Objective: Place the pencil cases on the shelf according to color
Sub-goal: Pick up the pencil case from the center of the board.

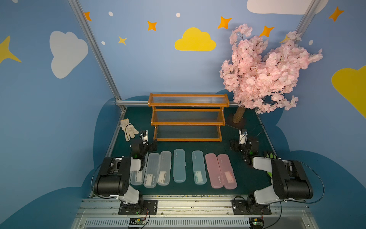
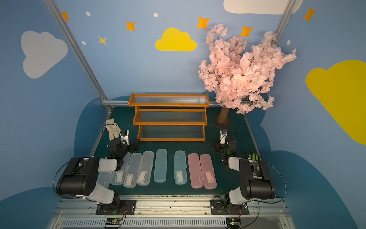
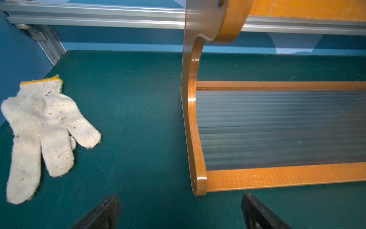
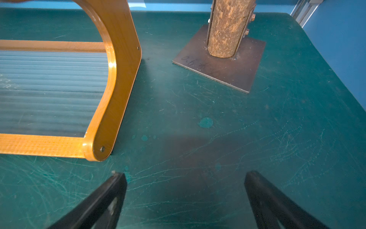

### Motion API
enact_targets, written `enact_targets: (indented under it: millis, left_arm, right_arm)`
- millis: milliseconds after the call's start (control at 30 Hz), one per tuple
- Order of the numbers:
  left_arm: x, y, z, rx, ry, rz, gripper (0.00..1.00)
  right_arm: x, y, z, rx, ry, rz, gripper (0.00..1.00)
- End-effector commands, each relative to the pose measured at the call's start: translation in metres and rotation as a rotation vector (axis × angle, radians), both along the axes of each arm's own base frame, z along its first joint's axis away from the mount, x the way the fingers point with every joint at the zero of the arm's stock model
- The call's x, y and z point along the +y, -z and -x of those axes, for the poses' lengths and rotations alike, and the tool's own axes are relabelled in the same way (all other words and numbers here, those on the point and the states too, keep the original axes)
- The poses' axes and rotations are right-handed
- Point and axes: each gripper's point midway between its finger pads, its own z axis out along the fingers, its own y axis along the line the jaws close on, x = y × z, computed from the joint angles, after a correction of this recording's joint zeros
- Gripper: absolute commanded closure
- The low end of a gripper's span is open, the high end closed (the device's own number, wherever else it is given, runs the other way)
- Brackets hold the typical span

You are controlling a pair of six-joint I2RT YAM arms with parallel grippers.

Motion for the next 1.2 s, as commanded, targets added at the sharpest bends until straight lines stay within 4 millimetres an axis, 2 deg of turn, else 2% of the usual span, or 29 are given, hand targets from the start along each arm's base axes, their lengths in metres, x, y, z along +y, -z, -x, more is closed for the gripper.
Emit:
enact_targets:
  millis: [0, 67, 167, 200, 300, 367, 467, 533, 633, 733, 800, 933, 1000, 1167]
  left_arm:
    - [-0.003, -0.013, -0.004, -0.036, 0.022, 0.004, 0.00]
    - [-0.001, -0.025, -0.003, -0.054, -0.014, -0.030, 0.00]
    - [0.021, -0.056, 0.006, 0.005, -0.215, -0.072, 0.00]
    - [0.031, -0.071, 0.011, 0.038, -0.302, -0.025, 0.00]
    - [0.048, -0.101, 0.033, 0.095, -0.506, 0.133, 0.00]
    - [0.045, -0.108, 0.047, 0.122, -0.569, 0.297, 0.00]
    - [0.006, -0.116, 0.045, 0.109, -0.373, 0.510, 0.00]
    - [-0.016, -0.125, 0.046, 0.088, -0.253, 0.584, 0.00]
    - [-0.023, -0.133, 0.054, 0.125, -0.234, 0.599, 0.00]
    - [-0.028, -0.137, 0.064, 0.205, -0.218, 0.560, 0.00]
    - [-0.032, -0.138, 0.070, 0.257, -0.188, 0.517, 0.00]
    - [-0.045, -0.140, 0.079, 0.292, -0.092, 0.458, 0.00]
    - [-0.048, -0.138, 0.083, 0.287, -0.059, 0.434, 0.00]
    - [-0.051, -0.133, 0.088, 0.276, -0.064, 0.448, 0.00]
  right_arm:
    - [0.000, -0.013, -0.005, -0.029, -0.004, 0.002, 0.01]
    - [0.002, -0.022, -0.007, -0.054, -0.005, 0.003, 0.01]
    - [-0.003, -0.047, -0.010, -0.037, 0.063, -0.015, 0.01]
    - [-0.007, -0.058, -0.008, 0.004, 0.120, -0.058, 0.01]
    - [-0.010, -0.065, 0.013, 0.191, 0.214, -0.132, 0.01]
    - [-0.005, -0.061, 0.033, 0.289, 0.240, -0.170, 0.01]
    - [0.025, -0.052, 0.063, 0.399, 0.171, -0.282, 0.02]
    - [0.040, -0.044, 0.085, 0.466, 0.152, -0.304, 0.03]
    - [0.052, -0.027, 0.119, 0.581, 0.126, -0.257, 0.04]
    - [0.048, -0.010, 0.149, 0.701, 0.170, -0.201, 0.05]
    - [0.057, 0.001, 0.165, 0.771, 0.145, -0.218, 0.11]
    - [0.066, 0.012, 0.183, 0.853, 0.143, -0.209, 0.12]
    - [0.068, 0.025, 0.193, 0.887, 0.149, -0.206, 0.12]
    - [0.074, 0.045, 0.200, 0.933, 0.155, -0.179, 0.11]
